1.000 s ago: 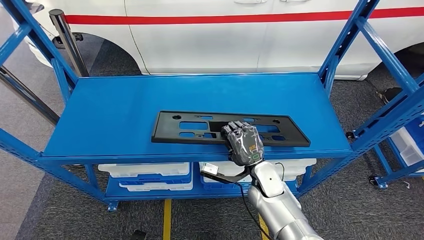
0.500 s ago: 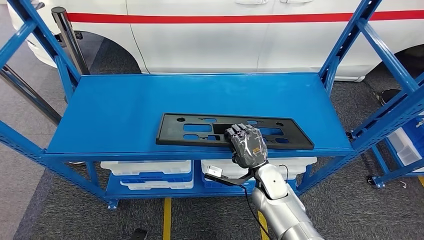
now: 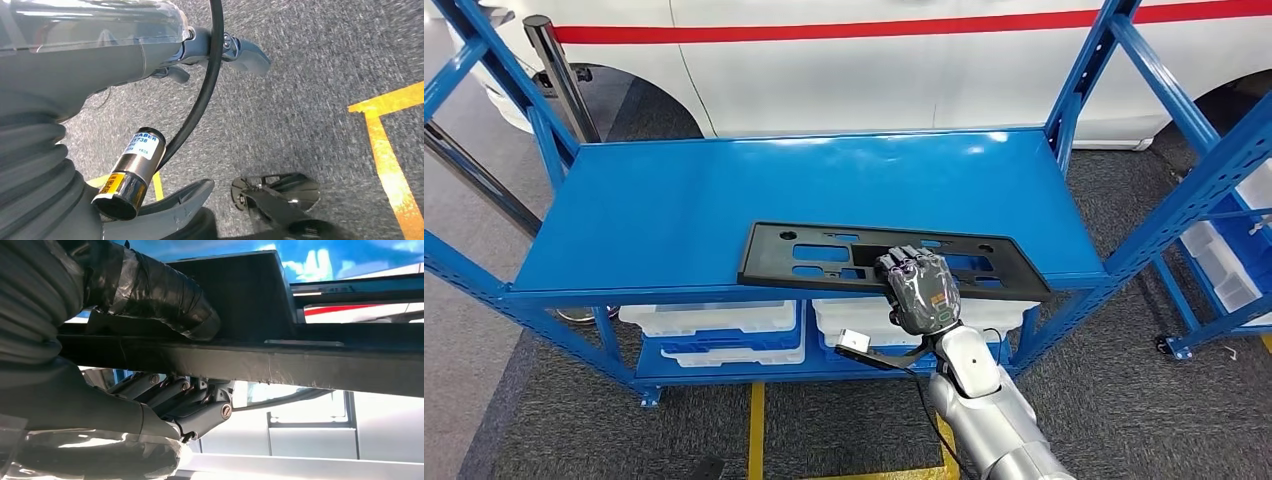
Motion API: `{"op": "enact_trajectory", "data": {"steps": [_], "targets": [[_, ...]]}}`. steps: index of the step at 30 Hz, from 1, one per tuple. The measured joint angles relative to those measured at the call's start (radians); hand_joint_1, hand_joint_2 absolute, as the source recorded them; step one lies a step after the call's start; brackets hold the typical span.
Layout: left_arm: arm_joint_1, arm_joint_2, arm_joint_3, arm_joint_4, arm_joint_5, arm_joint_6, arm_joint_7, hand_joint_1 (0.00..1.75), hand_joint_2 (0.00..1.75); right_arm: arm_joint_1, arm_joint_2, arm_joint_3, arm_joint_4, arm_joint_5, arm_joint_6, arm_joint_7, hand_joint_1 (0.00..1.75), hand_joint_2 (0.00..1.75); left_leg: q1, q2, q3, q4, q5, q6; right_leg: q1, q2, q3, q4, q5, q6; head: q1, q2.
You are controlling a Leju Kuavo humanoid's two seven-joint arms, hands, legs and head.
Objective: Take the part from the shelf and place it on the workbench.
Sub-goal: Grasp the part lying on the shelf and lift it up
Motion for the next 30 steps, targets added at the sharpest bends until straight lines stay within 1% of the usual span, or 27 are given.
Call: {"op": "enact_trajectory", "data": {"steps": [1,2,3,4,5,6,7,8,9,10,11,12,13,15,16,17,22,23,24,26,27,28,29,30], "targets": [[-0.002,0.0,0.0,0.0,0.0,0.0,0.0,0.0,1.75,0.0,0.0,0.0,0.0,0.0,0.0,0.0,1.69,1.75,-0.002,0.0,0.04,-0.065,0.014,0.003,0.001,0.0,-0.007,0.004,0.004,0.005,0.0,0.0],[-0.003,0.0,0.0,0.0,0.0,0.0,0.0,0.0,1.75,-0.001,0.0,0.0,-0.001,0.0,0.0,-0.001,1.69,1.75,-0.004,-0.001,0.066,-0.11,0.021,0.007,0.002,0.0,-0.011,0.007,0.008,0.011,0.0,0.0],[-0.004,0.0,0.0,0.0,-0.001,-0.001,0.0,0.0,1.75,-0.002,0.0,0.0,-0.001,0.001,0.0,-0.002,1.69,1.75,-0.007,-0.002,0.074,-0.131,0.019,0.01,0.002,0.0,-0.013,0.008,0.014,0.018,0.0,0.0],[-0.004,0.0,0.0,0.0,-0.002,-0.001,0.0,0.0,1.75,-0.002,0.0,0.0,-0.001,0.002,0.0,-0.004,1.69,1.75,-0.01,-0.003,0.073,-0.133,0.023,0.015,0.003,0.0,-0.014,0.006,0.021,0.024,0.001,0.0],[-0.003,0.0,0.0,0.0,-0.003,-0.001,0.0,0.0,1.75,-0.003,0.0,-0.001,-0.001,0.003,0.0,-0.007,1.69,1.75,-0.009,-0.003,0.067,-0.135,0.031,0.021,0.003,0.001,-0.015,0.004,0.027,0.031,0.001,0.0],[-0.003,0.0,0.0,0.0,-0.006,-0.001,0.0,0.0,1.75,-0.003,0.0,-0.002,-0.001,0.004,0.0,-0.008,1.69,1.75,-0.008,-0.002,0.062,-0.138,0.038,0.027,0.002,0.002,-0.019,0.006,0.024,0.036,0.001,0.0],[-0.004,0.0,0.0,0.0,-0.008,-0.001,0.0,0.0,1.75,-0.003,0.0,-0.003,-0.001,0.007,0.0,-0.009,1.69,1.75,-0.006,0.0,0.055,-0.141,0.048,0.037,0.002,0.003,-0.026,0.019,0.005,0.04,0.002,0.0],[-0.005,0.0,0.0,0.0,-0.011,-0.001,0.0,0.0,1.75,-0.004,-0.001,-0.005,-0.001,0.009,0.0,-0.01,1.69,1.75,-0.004,0.002,0.046,-0.144,0.059,0.045,0.001,0.003,-0.038,0.052,-0.032,0.044,0.002,0.0],[-0.007,0.0,0.0,0.0,-0.013,-0.001,0.0,0.0,1.75,-0.004,-0.001,-0.007,-0.001,0.011,0.0,-0.011,1.69,1.75,-0.004,0.003,0.036,-0.144,0.069,0.051,0.0,0.003,-0.054,0.104,-0.081,0.046,0.002,0.0],[-0.007,0.0,0.0,0.0,-0.014,-0.002,0.0,0.0,1.75,-0.004,-0.001,-0.01,-0.001,0.013,0.0,-0.012,1.69,1.75,-0.004,0.003,0.023,-0.143,0.079,0.054,0.0,0.003,-0.071,0.168,-0.129,0.048,0.002,0.0],[-0.007,0.0,0.0,0.0,-0.015,-0.003,0.0,0.0,1.75,-0.005,-0.001,-0.012,-0.001,0.015,0.0,-0.013,1.69,1.75,-0.005,0.004,0.01,-0.142,0.088,0.055,0.0,0.003,-0.084,0.229,-0.161,0.05,0.002,0.0],[-0.007,0.0,0.0,0.0,-0.015,-0.004,0.0,0.0,1.75,-0.005,-0.001,-0.015,-0.001,0.016,0.0,-0.014,1.69,1.75,-0.006,0.004,-0.002,-0.141,0.096,0.055,0.0,0.002,-0.085,0.267,-0.17,0.051,0.002,0.0],[-0.006,0.0,0.0,0.0,-0.015,-0.005,0.0,0.0,1.75,-0.005,-0.002,-0.018,-0.001,0.017,0.0,-0.016,1.69,1.75,-0.008,0.004,-0.014,-0.139,0.104,0.055,0.0,0.002,-0.07,0.271,-0.158,0.05,0.002,0.0],[-0.006,0.0,0.0,0.0,-0.015,-0.006,0.0,0.0,1.75,-0.006,-0.002,-0.023,-0.001,0.018,0.0,-0.017,1.69,1.75,-0.009,0.004,-0.03,-0.137,0.115,0.052,0.002,0.002,-0.009,0.206,-0.112,0.044,0.002,0.0],[-0.006,0.0,0.0,0.0,-0.015,-0.006,0.0,0.0,1.75,-0.006,-0.002,-0.024,-0.001,0.018,0.0,-0.017,1.69,1.75,-0.01,0.004,-0.034,-0.136,0.118,0.051,0.002,0.003,0.015,0.174,-0.096,0.042,0.002,0.0],[-0.007,0.0,0.0,0.0,-0.015,-0.006,0.0,0.0,1.75,-0.006,-0.002,-0.024,-0.001,0.018,0.0,-0.017,1.69,1.75,-0.01,0.003,-0.035,-0.136,0.119,0.051,0.002,0.003,0.028,0.156,-0.09,0.04,0.002,0.0],[-0.007,0.0,0.0,0.0,-0.015,-0.006,0.0,0.0,1.75,-0.006,-0.002,-0.024,-0.001,0.018,0.0,-0.017,1.69,1.75,-0.01,0.003,-0.035,-0.136,0.119,0.051,0.002,0.003,0.029,0.155,-0.089,0.04,0.002,0.0],[-0.007,0.0,0.0,0.0,-0.015,-0.006,0.0,0.0,1.75,-0.006,-0.002,-0.024,-0.001,0.018,0.0,-0.017,1.69,1.75,-0.01,0.003,-0.036,-0.136,0.12,0.05,0.002,0.003,0.035,0.145,-0.087,0.039,0.002,0.0],[-0.007,-0.001,0.0,0.0,-0.015,-0.006,0.0,0.0,1.75,-0.007,-0.002,-0.024,-0.001,0.018,0.0,-0.017,1.69,1.75,-0.01,0.003,-0.037,-0.135,0.121,0.05,0.003,0.003,0.055,0.116,-0.084,0.036,0.002,0.0],[-0.007,-0.002,0.001,0.0,-0.017,-0.006,0.0,0.0,1.75,-0.01,-0.002,-0.027,-0.004,0.019,0.0,-0.017,1.69,1.75,-0.012,0.003,-0.042,-0.137,0.134,0.04,0.01,0.003,0.105,0.027,-0.087,0.026,0.002,0.0],[-0.006,-0.003,0.001,0.0,-0.018,-0.006,0.0,0.0,1.75,-0.012,-0.002,-0.029,-0.005,0.019,0.0,-0.018,1.69,1.75,-0.012,0.002,-0.05,-0.133,0.133,0.03,0.011,0.002,0.12,-0.013,-0.082,0.015,0.002,0.0],[-0.005,-0.003,0.004,0.0,-0.017,-0.004,-0.002,0.0,1.75,-0.012,0.0,-0.032,-0.005,0.02,0.0,-0.021,1.69,1.75,-0.011,0.002,-0.073,-0.059,0.089,0.015,0.01,-0.001,0.105,-0.031,-0.066,0.004,0.001,0.0],[-0.003,-0.003,0.009,0.0,-0.015,-0.003,-0.004,0.0,1.75,-0.013,0.002,-0.034,-0.004,0.021,0.0,-0.024,1.69,1.75,-0.009,0.001,-0.091,0.016,0.047,0.004,0.008,-0.004,0.08,-0.032,-0.043,-0.005,0.0,0.0],[-0.001,-0.003,0.014,0.0,-0.013,-0.002,-0.007,0.0,1.75,-0.013,0.006,-0.035,-0.002,0.023,0.0,-0.027,1.69,1.75,-0.006,0.001,-0.1,0.081,0.016,-0.007,0.005,-0.006,0.051,-0.031,-0.02,-0.012,-0.001,0.0]]}}
